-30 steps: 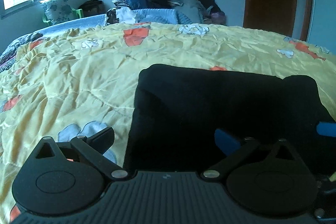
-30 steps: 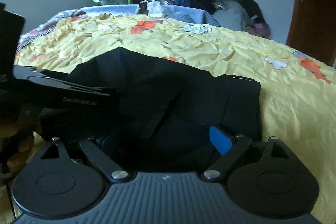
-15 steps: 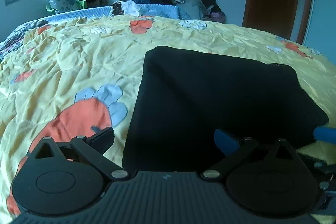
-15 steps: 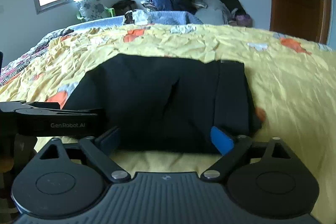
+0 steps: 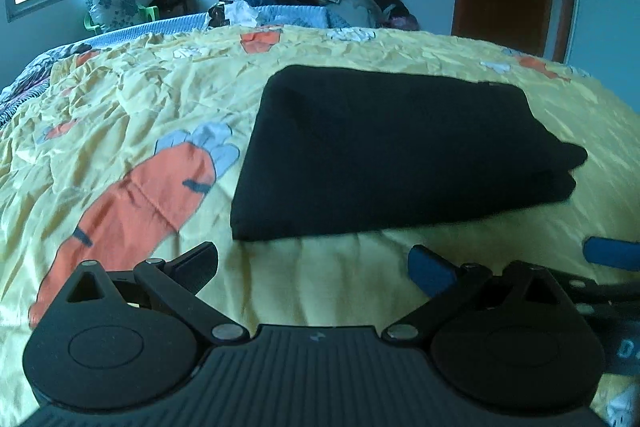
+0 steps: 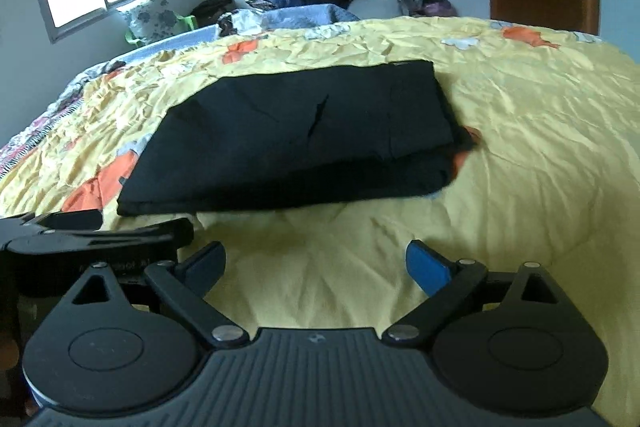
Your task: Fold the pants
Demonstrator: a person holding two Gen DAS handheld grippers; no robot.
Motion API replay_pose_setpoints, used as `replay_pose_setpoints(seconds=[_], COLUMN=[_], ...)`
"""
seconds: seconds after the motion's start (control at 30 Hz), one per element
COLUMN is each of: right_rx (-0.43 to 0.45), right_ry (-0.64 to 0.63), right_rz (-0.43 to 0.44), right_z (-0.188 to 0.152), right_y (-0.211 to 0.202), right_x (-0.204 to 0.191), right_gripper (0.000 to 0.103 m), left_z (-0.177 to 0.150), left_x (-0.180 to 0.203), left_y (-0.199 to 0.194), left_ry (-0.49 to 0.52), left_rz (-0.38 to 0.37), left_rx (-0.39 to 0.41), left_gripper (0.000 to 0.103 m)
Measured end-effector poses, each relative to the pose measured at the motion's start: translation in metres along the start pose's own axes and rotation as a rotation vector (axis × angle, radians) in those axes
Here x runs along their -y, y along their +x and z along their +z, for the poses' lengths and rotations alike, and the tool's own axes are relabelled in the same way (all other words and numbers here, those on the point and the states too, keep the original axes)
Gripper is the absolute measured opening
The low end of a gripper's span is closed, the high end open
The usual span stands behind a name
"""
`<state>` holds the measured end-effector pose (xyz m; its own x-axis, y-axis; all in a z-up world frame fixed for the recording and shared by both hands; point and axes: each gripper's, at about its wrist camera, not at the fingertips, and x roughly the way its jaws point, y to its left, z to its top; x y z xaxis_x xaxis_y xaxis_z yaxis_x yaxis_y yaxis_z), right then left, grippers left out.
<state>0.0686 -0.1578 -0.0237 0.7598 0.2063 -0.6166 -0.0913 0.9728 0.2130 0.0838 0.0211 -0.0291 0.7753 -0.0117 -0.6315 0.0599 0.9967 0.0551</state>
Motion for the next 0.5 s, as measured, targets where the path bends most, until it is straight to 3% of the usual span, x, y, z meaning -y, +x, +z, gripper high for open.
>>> replay_pose_setpoints(seconds=[0.3, 0.5], right_rx=[-0.013, -0.010], right_ry=[-0.055, -0.076], right_rz=[-0.115, -0.157], right_z=[-0.008, -0.010], right_y=[0.004, 0.007], right_x=[-0.009, -0.010], right_gripper=[0.103, 0.103], left_z=[-0.013, -0.015], left_x=[-0.010, -0.006], left_y=[-0.006, -0.009], left_ry=[-0.064, -0.031], left_rz=[0.039, 0.078], left_rx=[-0.002, 0.006], left_gripper=[0.103, 0.103])
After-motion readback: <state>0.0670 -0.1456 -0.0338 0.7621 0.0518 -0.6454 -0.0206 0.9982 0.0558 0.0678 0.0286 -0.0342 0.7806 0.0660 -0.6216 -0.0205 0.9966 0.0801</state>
